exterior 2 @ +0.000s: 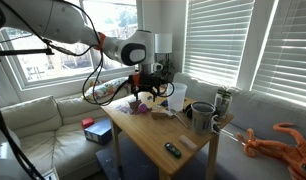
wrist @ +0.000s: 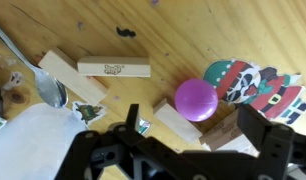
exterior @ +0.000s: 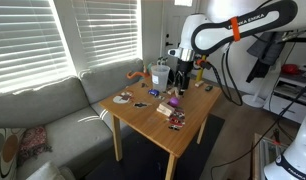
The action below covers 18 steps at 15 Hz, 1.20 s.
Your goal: Stack all the wooden blocks forming a square on top of the wooden block on the left, pick up the purple ball and put it in the clear frost cold cup
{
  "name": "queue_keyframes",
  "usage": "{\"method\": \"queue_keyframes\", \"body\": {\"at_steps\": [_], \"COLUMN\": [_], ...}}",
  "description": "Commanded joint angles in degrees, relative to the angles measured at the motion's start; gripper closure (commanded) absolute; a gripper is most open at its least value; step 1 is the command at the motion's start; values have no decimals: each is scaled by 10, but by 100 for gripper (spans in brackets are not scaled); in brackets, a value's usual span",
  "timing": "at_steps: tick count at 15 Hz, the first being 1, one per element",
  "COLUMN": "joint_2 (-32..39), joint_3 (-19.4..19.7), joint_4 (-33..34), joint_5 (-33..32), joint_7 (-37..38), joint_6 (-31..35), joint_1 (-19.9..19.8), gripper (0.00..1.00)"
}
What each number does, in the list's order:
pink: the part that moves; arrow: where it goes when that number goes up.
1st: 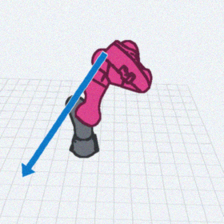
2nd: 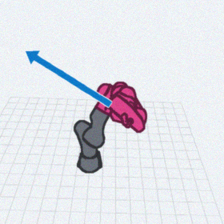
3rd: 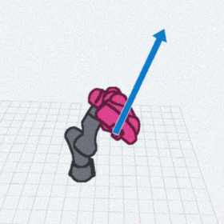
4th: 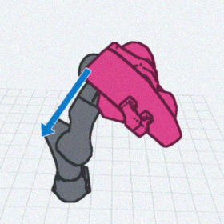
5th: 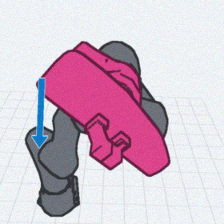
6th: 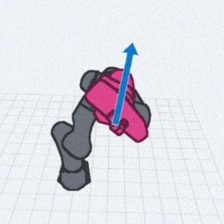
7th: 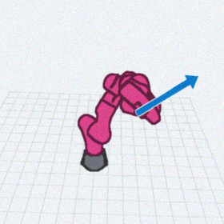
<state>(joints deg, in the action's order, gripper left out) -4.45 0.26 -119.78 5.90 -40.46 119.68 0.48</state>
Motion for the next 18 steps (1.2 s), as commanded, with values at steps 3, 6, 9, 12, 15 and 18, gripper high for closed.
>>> {"method": "queue_keyframes", "body": {"at_steps": [3, 6, 9, 12, 15, 18], "joint_2": [-6, -9, -6, 14, 38, 63], "joint_3": [5, 17, 32, 44, 45, 39], "joint_4": [-6, -14, -13, -5, 1, 8], "joint_5": [0, 13, 5, 10, 6, 6], "joint_7": [4, -9, -14, -26, -14, -21], "joint_6": [1, 10, 12, 24, 52, 81], "joint_1": [2, -6, -16, -24, -28, -29], "gripper": [0, 0, 0, 0, 0, 0]}}
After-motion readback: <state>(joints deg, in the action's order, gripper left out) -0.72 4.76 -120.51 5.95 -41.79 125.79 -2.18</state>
